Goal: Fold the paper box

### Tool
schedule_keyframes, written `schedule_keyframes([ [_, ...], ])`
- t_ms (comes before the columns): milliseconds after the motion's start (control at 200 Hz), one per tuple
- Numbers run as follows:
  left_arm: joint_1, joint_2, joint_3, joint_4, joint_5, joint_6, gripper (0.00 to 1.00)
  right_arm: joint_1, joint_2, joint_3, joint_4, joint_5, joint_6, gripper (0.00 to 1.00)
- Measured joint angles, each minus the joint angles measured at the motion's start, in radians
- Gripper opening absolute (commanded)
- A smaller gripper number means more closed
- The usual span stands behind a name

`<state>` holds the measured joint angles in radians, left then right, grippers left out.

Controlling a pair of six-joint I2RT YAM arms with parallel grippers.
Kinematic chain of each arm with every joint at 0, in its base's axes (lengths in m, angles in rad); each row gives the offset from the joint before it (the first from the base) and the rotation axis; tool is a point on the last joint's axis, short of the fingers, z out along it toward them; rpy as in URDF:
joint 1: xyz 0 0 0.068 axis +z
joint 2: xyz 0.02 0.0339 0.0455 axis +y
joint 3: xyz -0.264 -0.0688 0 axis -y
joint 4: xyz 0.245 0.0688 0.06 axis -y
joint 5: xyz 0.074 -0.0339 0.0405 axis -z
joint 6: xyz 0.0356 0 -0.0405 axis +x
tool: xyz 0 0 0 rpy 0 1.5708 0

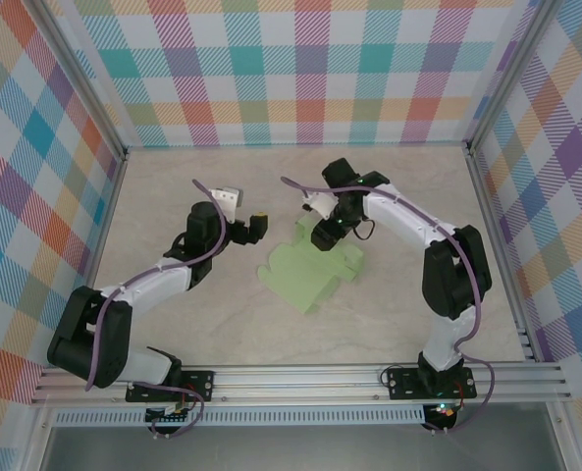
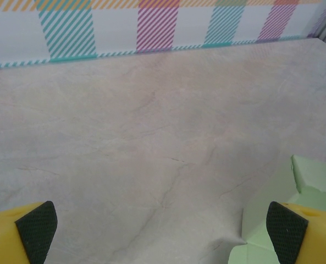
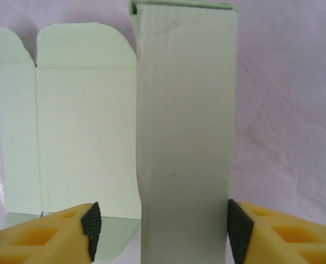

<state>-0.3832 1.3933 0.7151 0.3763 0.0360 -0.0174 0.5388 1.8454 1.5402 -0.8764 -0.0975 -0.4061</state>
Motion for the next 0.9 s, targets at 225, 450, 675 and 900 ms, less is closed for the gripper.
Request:
schedule_keyframes([
  [225, -0.012, 0.058, 0.119, -0.033, 0.053, -0.06, 1.0, -0.005, -0.21, -0.142, 0.085, -0.004, 0.115, 0.69],
  [450, -0.045, 0.138, 0.18, -0.032, 0.247, 0.231, 1.0, -0.187, -0.468, -0.288, 0.2, -0.059, 0.478, 0.68],
  [675, -0.092, 0.307, 0.22, -0.066, 0.307, 0.391, 0.91, -0.426, -0.58, -0.518, 0.225, -0.168, 0.764, 0.59],
  [900, -0.091, 0.34, 0.401, -0.14, 0.238, 0.168, 0.93, -0.467, -0.616, -0.698, 0.259, -0.322, 0.895, 0.25],
])
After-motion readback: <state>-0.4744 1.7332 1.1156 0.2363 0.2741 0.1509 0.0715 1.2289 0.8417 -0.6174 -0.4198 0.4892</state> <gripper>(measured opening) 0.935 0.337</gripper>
